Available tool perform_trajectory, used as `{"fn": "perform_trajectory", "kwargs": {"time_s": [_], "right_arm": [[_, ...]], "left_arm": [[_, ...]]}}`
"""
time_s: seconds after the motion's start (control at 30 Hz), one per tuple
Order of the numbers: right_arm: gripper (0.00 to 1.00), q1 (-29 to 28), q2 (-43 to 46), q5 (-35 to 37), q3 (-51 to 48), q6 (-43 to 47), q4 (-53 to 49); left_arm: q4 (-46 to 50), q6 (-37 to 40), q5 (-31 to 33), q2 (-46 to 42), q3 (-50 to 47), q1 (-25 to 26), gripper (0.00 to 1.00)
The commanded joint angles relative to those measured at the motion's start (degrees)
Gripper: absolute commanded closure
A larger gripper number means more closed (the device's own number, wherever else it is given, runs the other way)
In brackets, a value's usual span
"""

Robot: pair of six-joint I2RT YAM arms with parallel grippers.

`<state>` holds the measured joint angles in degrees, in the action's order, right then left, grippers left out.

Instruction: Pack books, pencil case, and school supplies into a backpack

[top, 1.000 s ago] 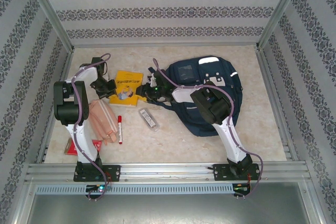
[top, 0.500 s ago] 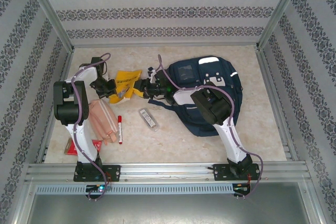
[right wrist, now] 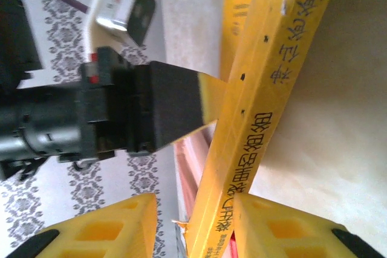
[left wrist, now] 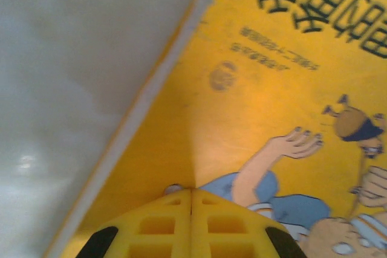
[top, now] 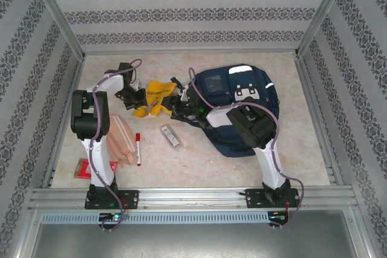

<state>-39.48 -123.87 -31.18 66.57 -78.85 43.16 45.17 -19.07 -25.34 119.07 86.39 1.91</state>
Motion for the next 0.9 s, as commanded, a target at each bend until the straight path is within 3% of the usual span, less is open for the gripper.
{"fn": "perform_trajectory", "kwargs": {"time_s": [0.0,0.1,0.3,0.43,0.53,0.67,0.77,0.87], "right_arm": [[0.62,-0.34,3.79,0.77,-1.31,2.64,0.99],[0.63,1.04,5.69,2.31,-3.16,3.16,-0.25],[0.63,2.75,8.46,5.79,-3.1,7.67,-19.85],[0.62,2.59,8.37,4.89,-1.24,11.34,-26.6],[0.62,2.49,7.77,4.02,-0.9,10.82,-26.28],[0.59,1.96,9.7,7.9,3.05,16.26,-38.17],[0.52,1.22,10.25,14.08,8.41,21.92,-51.15],[0.51,1.07,8.25,16.49,12.88,23.76,-56.67]], "left_arm": [[-2.47,-3.64,-7.88,4.82,-0.83,7.08,1.0],[-5.0,-7.02,-7.52,4.86,-1.26,8.91,1.0],[-5.25,-9.91,-2.83,3.28,-3.42,7.79,0.99],[-3.7,-7.67,-3.28,-0.5,-2.77,7.16,0.85],[-0.2,-5.23,-1.32,-3.92,-0.5,7.2,0.65],[3.43,-5.25,9.37,-7.51,0.9,6.84,0.61],[2.81,-6.06,8.51,-6.23,0.56,6.57,0.6],[1.85,-7.09,9.05,-3.45,0.21,6.61,0.59]]}}
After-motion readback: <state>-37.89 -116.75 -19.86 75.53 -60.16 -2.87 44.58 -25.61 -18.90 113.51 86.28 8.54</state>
